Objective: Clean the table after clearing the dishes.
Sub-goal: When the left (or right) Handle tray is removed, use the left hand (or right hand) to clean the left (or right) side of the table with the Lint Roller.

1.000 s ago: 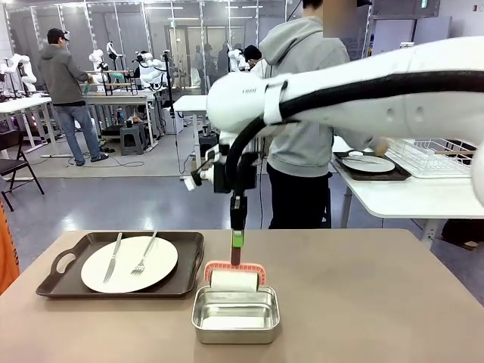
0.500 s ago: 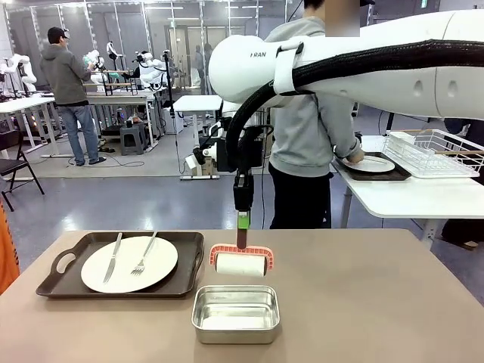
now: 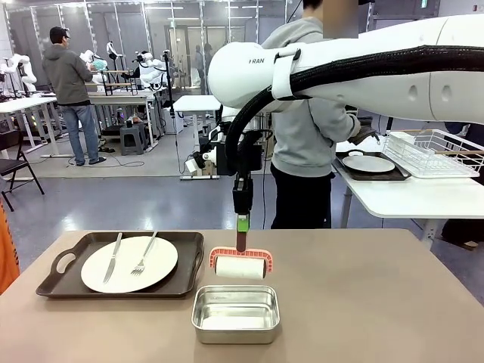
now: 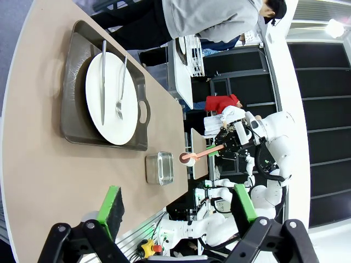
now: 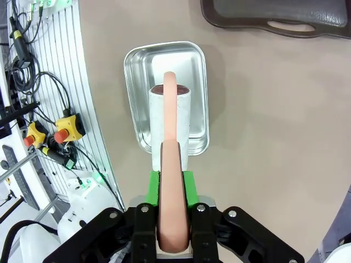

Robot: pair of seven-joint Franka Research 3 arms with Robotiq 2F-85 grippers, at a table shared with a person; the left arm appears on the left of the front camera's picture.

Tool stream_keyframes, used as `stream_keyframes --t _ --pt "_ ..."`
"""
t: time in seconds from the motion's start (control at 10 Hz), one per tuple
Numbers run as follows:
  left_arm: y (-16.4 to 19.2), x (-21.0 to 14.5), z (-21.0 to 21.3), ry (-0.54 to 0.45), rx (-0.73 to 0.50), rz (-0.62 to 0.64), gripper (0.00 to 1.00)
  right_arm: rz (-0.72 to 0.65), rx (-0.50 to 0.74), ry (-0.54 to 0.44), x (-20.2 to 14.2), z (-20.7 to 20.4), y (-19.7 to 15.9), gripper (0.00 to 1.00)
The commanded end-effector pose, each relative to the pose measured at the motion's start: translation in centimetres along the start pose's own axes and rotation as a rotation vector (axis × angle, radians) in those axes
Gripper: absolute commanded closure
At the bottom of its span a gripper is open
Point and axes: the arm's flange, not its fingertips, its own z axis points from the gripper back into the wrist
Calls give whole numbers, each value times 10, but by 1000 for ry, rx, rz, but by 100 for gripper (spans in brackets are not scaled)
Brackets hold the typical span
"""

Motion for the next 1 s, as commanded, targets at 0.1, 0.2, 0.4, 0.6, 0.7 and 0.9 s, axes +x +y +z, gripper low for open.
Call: stream_keyframes --t 0.1,0.2,0.4,0.6,0.7,0.9 --pt "-1 -1 3 1 -8 -10 0 15 -1 -15 0 1 3 100" --pt "-1 -1 3 1 -8 -10 0 15 -1 -15 0 1 3 100" --pt "-1 -1 3 1 -8 -10 0 15 -1 -15 0 1 3 100" --pt "-1 -1 3 1 -8 -10 0 15 -1 -15 0 1 3 100" --pt "-1 -1 3 1 -8 -10 0 15 -1 -15 0 1 3 100" --pt "-1 -1 3 1 -8 -10 0 -106 83 -163 -13 9 -7 80"
